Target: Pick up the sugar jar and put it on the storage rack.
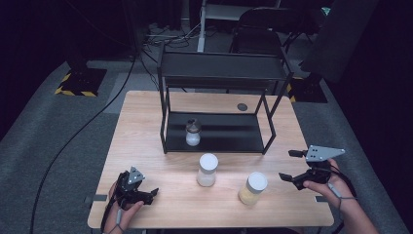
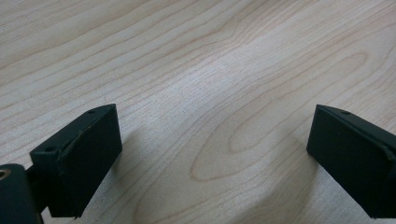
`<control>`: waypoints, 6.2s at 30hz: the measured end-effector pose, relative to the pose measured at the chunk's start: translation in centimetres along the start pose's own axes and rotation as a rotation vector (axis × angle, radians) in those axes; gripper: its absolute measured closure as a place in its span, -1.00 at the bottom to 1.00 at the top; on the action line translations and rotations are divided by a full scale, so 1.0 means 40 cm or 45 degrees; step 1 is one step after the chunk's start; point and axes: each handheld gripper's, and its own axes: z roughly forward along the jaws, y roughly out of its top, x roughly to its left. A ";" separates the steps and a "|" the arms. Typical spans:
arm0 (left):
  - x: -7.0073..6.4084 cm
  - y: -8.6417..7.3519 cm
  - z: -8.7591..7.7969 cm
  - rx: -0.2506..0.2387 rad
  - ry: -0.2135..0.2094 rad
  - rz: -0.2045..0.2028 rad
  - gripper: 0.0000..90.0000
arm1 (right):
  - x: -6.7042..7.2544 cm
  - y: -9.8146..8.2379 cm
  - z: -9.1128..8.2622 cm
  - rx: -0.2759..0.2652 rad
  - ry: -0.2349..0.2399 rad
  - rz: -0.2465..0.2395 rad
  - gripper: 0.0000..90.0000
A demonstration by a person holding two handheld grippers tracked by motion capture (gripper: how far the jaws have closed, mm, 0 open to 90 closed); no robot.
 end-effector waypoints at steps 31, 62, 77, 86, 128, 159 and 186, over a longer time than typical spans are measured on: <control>0.000 0.000 0.000 0.000 0.000 0.000 -0.93 | 0.004 0.143 0.065 -0.063 0.114 -0.102 -0.89; 0.000 0.000 0.000 0.001 0.001 -0.001 -0.93 | 0.019 0.238 0.162 -0.080 0.217 -0.176 -0.88; -0.001 -0.001 0.000 -0.001 0.001 0.000 -0.93 | 0.028 0.278 0.229 -0.068 0.269 -0.198 -0.87; -0.001 -0.001 0.000 -0.001 0.001 0.000 -0.93 | 0.036 0.300 0.270 -0.069 0.298 -0.210 -0.87; -0.001 -0.001 0.000 -0.001 0.001 0.000 -0.93 | 0.088 0.396 0.440 0.166 0.372 -0.286 -0.79; 0.000 -0.001 0.000 0.000 0.000 0.000 -0.93 | 0.102 0.430 0.526 0.344 0.430 -0.327 -0.60; -0.001 -0.001 -0.001 0.000 0.000 -0.001 -0.93 | 0.104 0.450 0.543 0.405 0.431 -0.352 -0.25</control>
